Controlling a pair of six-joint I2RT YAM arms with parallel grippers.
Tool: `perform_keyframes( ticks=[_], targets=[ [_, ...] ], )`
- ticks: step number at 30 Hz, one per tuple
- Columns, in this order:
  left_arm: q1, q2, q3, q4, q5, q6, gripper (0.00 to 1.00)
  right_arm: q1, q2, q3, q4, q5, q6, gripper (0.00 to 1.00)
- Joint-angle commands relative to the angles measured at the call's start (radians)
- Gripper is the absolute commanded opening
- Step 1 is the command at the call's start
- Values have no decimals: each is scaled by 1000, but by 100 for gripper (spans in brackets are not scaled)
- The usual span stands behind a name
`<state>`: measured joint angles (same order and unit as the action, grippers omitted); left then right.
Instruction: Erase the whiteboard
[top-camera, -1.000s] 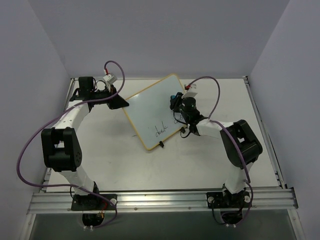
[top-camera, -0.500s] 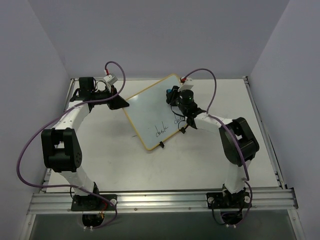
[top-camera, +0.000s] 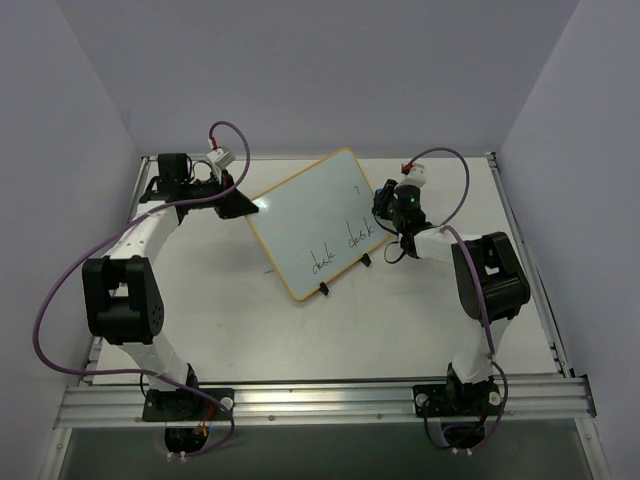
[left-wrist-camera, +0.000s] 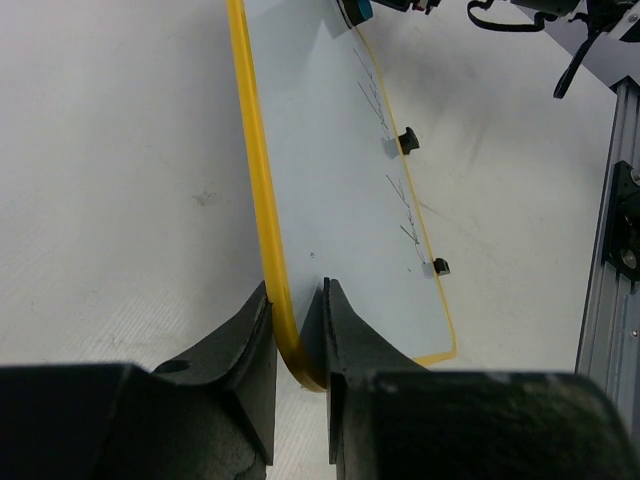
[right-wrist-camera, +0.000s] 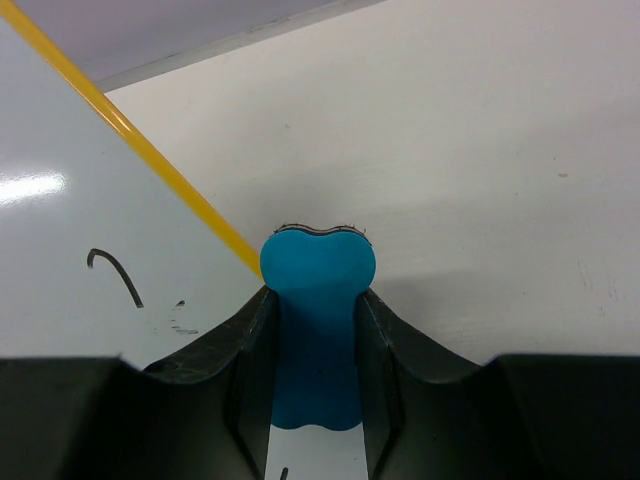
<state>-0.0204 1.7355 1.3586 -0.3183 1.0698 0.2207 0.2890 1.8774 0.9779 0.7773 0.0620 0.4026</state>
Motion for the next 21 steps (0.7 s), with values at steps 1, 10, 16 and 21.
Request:
perform_keyframes(
  ticks=[1, 10, 16, 21],
  targets=[
    [-35, -56, 31, 90, 91, 154, 2, 41, 11, 74, -157, -87, 2, 0],
    [-38, -57, 30, 90, 88, 154, 2, 160, 61, 291, -246, -21, -10, 0],
    [-38, -57, 28, 91, 82, 154, 2, 185, 78, 291, -231, 30, -15, 0],
    [-38, -60, 27, 99, 84, 149, 2, 102, 55, 153, -182, 50, -2, 0]
  ],
)
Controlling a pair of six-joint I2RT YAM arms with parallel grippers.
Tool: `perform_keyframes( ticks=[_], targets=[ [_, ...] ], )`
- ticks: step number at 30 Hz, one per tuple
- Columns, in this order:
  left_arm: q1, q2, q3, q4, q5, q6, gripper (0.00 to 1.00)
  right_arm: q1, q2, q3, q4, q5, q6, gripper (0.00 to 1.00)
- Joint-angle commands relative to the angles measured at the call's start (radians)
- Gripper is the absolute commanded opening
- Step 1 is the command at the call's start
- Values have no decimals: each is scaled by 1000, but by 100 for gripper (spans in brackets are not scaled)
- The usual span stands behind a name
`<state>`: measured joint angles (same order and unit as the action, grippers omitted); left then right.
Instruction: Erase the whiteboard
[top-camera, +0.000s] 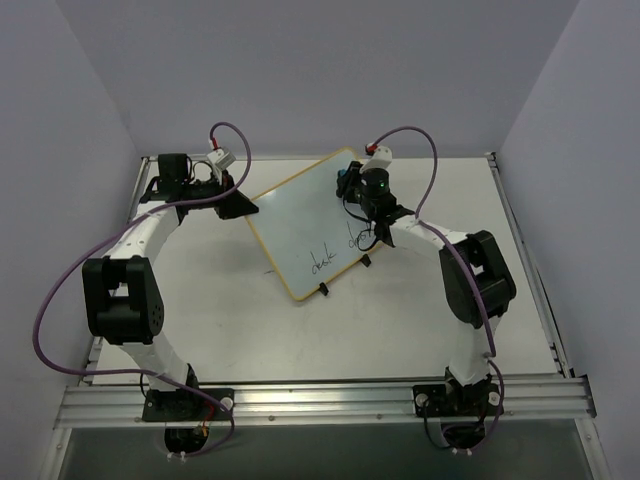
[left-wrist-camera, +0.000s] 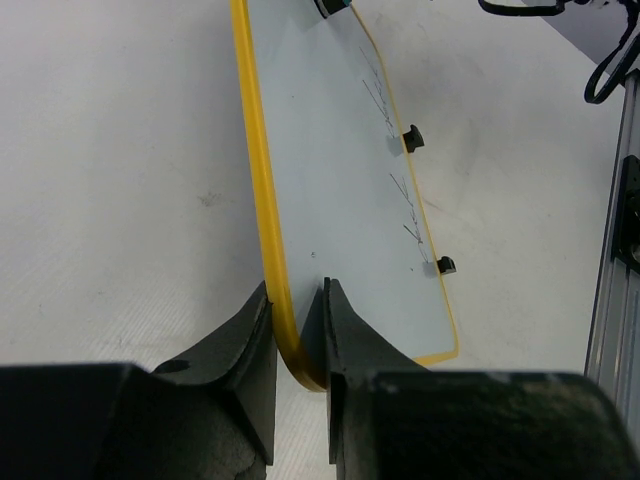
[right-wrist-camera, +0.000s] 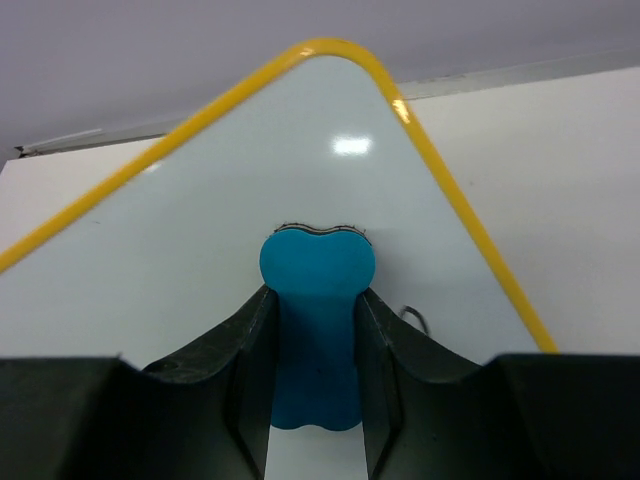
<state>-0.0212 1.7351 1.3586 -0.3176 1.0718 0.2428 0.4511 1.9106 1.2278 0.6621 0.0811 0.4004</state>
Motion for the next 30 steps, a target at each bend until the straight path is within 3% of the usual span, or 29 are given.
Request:
perform_keyframes(
  ticks=[1, 9, 30],
  targets=[
    [-37, -57, 28, 100, 82, 127, 2, -75, 15, -143, -52, 29, 9, 0],
    [-39, -60, 22, 107, 85, 122, 2, -123, 54, -214, 16, -41, -21, 0],
    [-43, -69, 19, 103, 83, 124, 2, -43, 57, 42, -19, -70, -72, 0]
  ],
)
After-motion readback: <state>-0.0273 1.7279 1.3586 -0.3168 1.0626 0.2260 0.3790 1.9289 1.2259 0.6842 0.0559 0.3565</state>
